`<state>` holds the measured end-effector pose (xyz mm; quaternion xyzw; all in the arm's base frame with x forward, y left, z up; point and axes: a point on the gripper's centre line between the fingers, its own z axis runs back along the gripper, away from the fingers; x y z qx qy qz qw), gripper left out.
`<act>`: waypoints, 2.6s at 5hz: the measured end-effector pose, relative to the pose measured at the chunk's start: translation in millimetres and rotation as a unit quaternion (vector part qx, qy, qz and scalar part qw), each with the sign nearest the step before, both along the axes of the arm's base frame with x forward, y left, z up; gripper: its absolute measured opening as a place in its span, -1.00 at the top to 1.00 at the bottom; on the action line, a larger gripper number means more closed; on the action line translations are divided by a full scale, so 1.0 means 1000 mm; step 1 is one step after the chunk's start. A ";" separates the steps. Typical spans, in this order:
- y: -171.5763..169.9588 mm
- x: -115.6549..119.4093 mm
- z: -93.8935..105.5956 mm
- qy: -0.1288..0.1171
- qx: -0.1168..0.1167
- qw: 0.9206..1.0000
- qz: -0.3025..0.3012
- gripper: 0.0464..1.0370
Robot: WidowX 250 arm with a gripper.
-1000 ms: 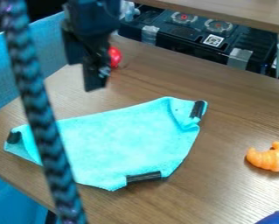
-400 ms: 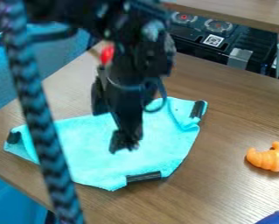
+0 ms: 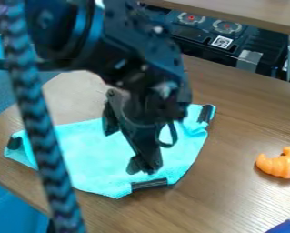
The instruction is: Unfold the cloth from right to left
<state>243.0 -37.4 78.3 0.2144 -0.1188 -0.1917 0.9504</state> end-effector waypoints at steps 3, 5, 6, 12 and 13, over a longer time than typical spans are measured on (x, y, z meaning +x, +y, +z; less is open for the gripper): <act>-0.012 -0.005 -0.020 0.017 0.017 1.000 -0.020 -0.93; -0.017 -0.017 -0.025 0.033 0.016 0.998 -0.045 -0.93; -0.017 -0.020 -0.031 0.043 0.023 0.998 -0.049 -0.93; -0.012 -0.002 -0.047 0.080 0.043 0.996 -0.022 -0.22; -0.011 -0.003 -0.047 0.085 0.040 0.995 -0.020 0.39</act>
